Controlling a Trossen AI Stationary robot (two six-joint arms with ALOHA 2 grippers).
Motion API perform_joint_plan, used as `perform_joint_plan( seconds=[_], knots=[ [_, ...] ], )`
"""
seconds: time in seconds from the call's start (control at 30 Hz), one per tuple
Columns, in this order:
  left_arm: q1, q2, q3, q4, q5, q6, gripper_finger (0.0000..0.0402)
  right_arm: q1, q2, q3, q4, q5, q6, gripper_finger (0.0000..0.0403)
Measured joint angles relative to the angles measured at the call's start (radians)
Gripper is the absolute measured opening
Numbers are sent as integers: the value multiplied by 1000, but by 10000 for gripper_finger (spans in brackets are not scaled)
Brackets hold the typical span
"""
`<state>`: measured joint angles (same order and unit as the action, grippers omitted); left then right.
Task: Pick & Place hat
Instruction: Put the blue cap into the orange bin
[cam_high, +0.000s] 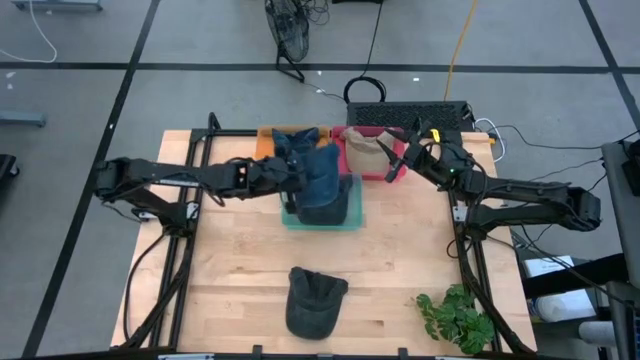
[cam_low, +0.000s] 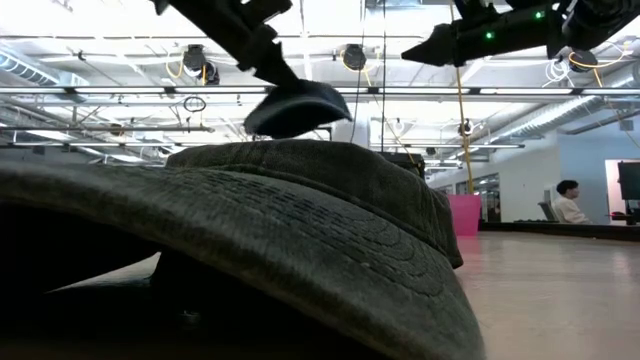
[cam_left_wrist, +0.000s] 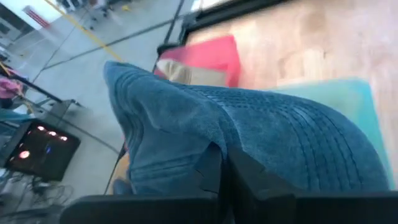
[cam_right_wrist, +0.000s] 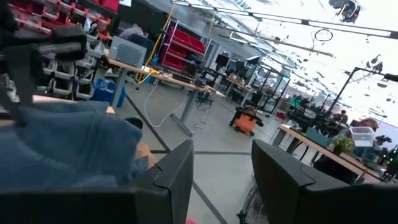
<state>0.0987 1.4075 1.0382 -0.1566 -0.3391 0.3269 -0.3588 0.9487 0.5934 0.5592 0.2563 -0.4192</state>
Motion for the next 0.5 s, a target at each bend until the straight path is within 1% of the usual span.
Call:
perform_joint_plan(
  seconds=[0.2,0.3,0.37,0.5],
  knots=[
    [60,-78,0,-144,1,44,20,1,0,-24,20,0,67,141],
    [115,-101,0,-197,53,80,10,10,0,-26,17,1,101,141],
    [160,-104,0,-213,128,110,8,22,0,-26,15,0,109,141],
    [274,-94,0,-242,360,146,17,55,0,-26,3,0,112,141]
  ],
)
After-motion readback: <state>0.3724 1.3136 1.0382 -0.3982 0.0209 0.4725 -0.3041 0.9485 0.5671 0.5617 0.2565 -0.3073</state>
